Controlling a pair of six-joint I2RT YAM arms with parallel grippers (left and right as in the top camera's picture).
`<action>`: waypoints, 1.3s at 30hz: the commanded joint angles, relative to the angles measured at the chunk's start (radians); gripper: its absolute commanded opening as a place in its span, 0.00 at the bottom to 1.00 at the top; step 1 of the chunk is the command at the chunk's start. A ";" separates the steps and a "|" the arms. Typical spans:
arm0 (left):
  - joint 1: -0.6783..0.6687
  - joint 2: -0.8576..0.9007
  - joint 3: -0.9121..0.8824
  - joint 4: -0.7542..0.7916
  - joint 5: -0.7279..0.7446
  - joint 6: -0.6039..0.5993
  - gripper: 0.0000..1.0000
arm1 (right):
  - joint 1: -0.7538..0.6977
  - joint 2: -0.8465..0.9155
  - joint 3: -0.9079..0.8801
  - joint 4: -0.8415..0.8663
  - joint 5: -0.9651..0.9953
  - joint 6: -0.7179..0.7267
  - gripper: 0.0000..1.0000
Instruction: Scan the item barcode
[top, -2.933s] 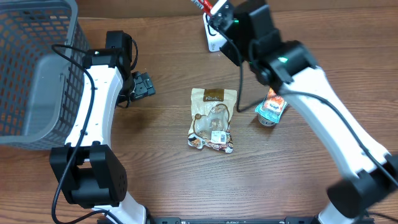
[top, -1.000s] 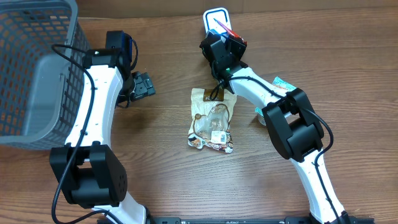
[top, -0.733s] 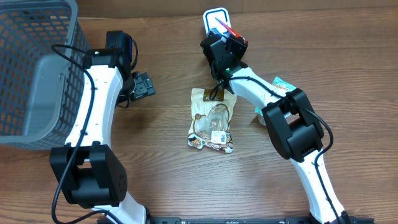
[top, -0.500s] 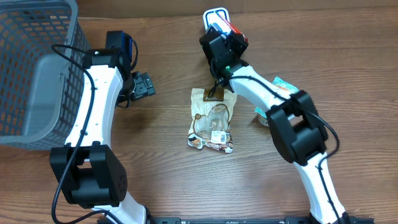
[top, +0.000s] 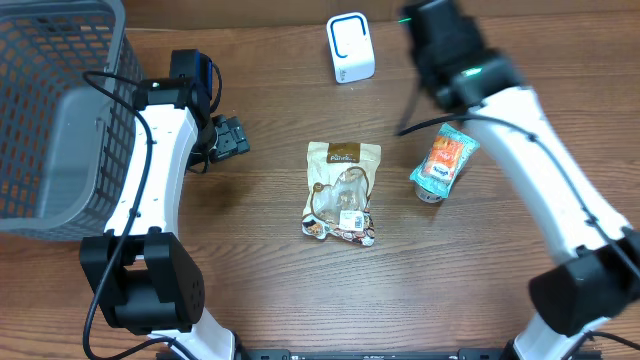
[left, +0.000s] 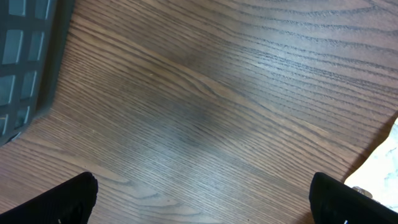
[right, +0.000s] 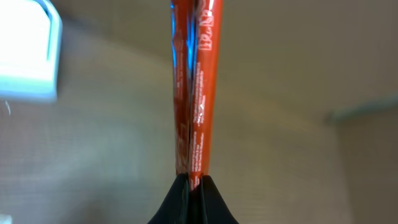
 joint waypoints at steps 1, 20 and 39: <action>0.000 0.004 0.014 0.000 -0.010 0.020 1.00 | -0.144 -0.019 0.001 -0.121 -0.329 0.092 0.03; 0.000 0.004 0.014 0.000 -0.010 0.020 1.00 | -0.533 -0.005 -0.606 0.046 -0.565 0.087 0.04; 0.000 0.004 0.014 0.000 -0.010 0.020 1.00 | -0.517 -0.055 -0.518 -0.045 -0.417 0.269 0.53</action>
